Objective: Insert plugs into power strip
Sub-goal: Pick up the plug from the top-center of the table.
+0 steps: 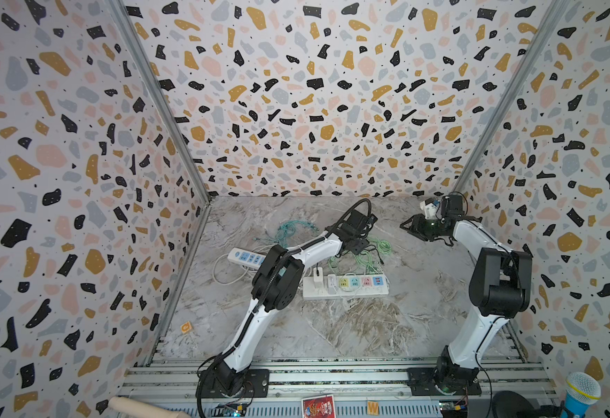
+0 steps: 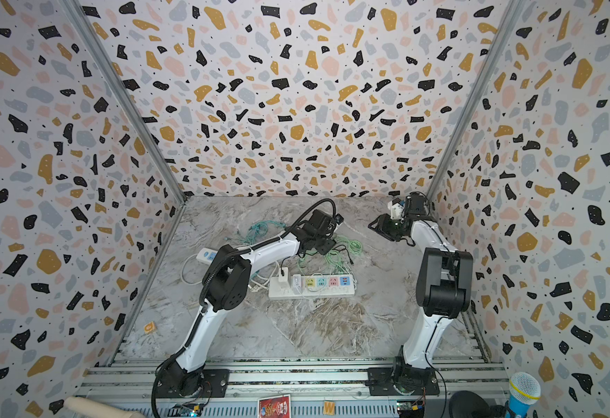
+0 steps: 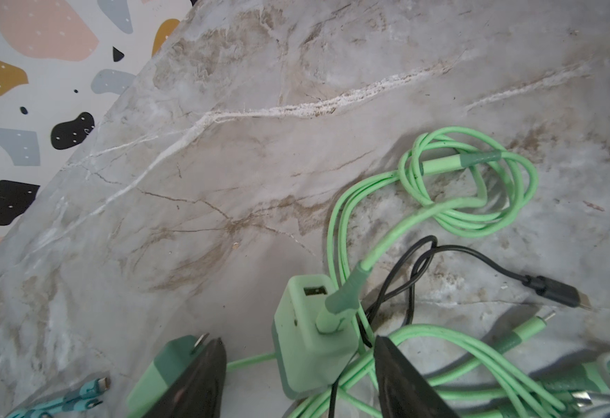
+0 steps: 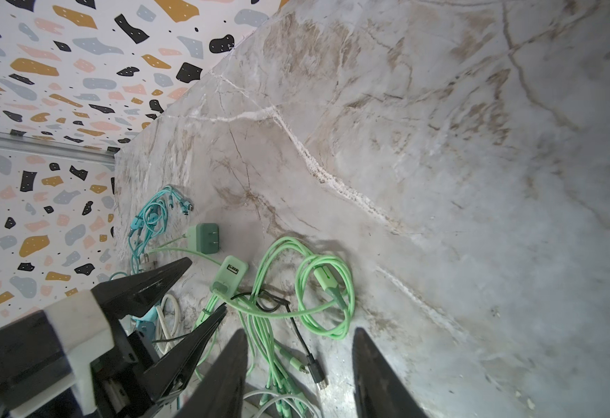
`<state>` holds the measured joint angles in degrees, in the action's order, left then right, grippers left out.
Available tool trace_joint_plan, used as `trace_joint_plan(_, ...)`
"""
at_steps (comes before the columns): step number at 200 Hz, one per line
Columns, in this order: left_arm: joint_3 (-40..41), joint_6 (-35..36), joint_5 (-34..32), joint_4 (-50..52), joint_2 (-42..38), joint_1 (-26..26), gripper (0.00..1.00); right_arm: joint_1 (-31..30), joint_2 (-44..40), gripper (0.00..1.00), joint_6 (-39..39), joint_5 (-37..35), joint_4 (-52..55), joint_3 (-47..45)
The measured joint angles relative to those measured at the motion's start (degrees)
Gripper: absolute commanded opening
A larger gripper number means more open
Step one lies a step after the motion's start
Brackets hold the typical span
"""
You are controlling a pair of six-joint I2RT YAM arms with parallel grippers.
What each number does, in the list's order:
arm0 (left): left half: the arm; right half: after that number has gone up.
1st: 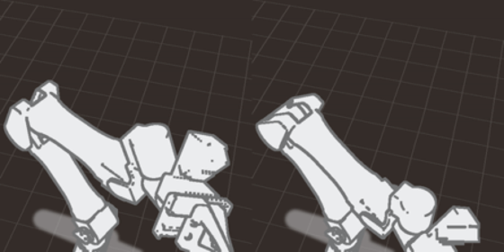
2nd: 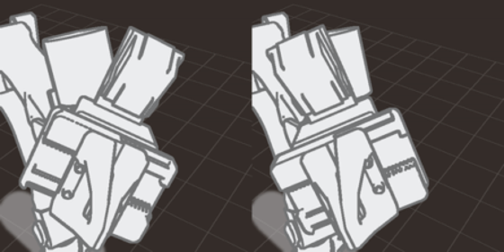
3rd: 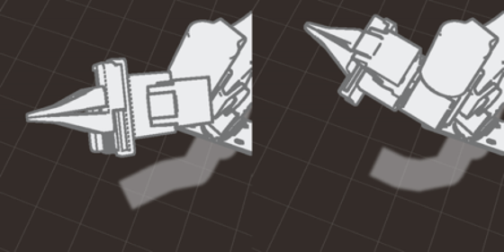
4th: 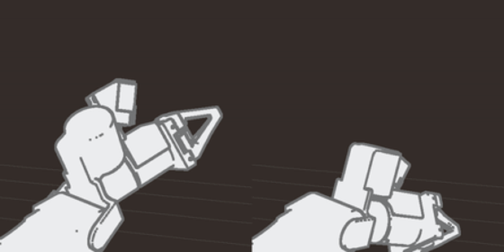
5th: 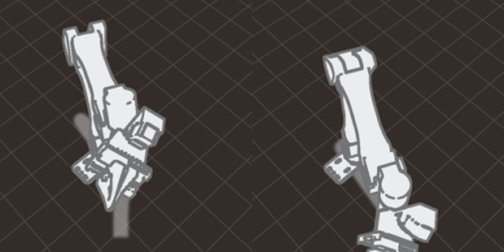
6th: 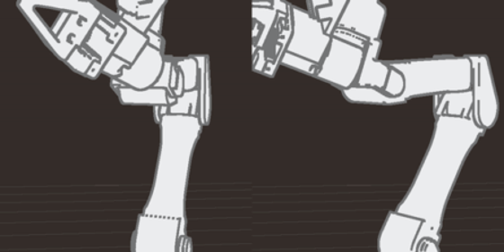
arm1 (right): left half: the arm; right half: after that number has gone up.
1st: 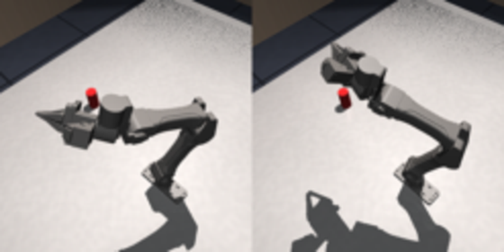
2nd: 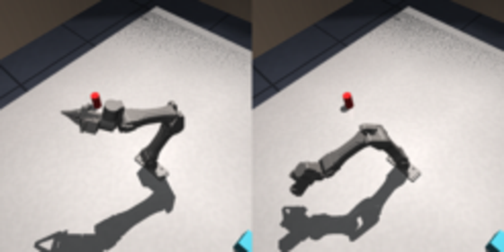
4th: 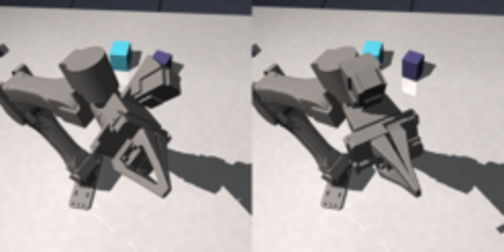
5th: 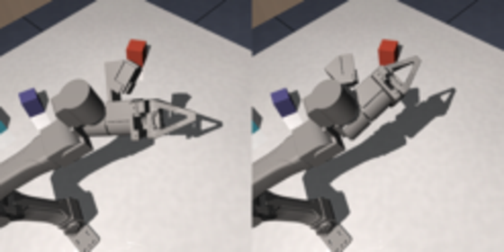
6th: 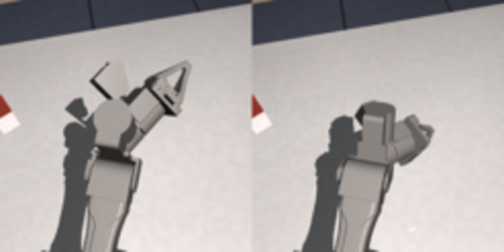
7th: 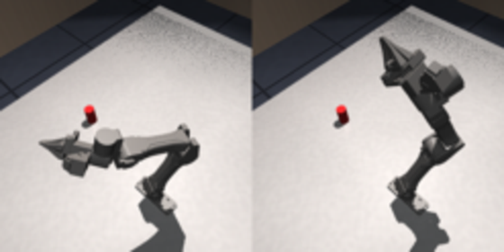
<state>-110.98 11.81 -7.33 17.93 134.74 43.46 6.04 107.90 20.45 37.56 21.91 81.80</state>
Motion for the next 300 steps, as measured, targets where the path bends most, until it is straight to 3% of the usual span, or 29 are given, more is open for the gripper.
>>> trace_joint_plan(58, -2.1, 0.0, -0.5, 0.4, 2.7, 0.0, 0.63, 0.3, 0.0, 0.47, 0.0, 0.4, 0.0, 0.0)
trace_joint_plan(101, -3.8, -0.2, -1.2, 0.5, 4.2, 0.0, 0.52, 0.7, 0.0, 0.47, -0.1, 0.4, 0.0, 0.0)
trace_joint_plan(159, -5.1, -0.2, -2.2, 1.7, 5.9, -0.4, 0.49, 1.1, 0.0, 0.47, -0.2, 0.4, 0.0, -0.2)
trace_joint_plan(212, -5.3, -0.2, -2.2, 1.7, 5.9, -0.7, 0.29, 1.1, -0.2, 0.47, -0.2, 0.4, 0.0, -0.3)
trace_joint_plan(300, -12.8, -0.4, 1.0, 3.1, 6.0, -0.7, 0.24, 1.1, -7.2, 0.47, -0.2, 0.4, 0.5, -3.3)
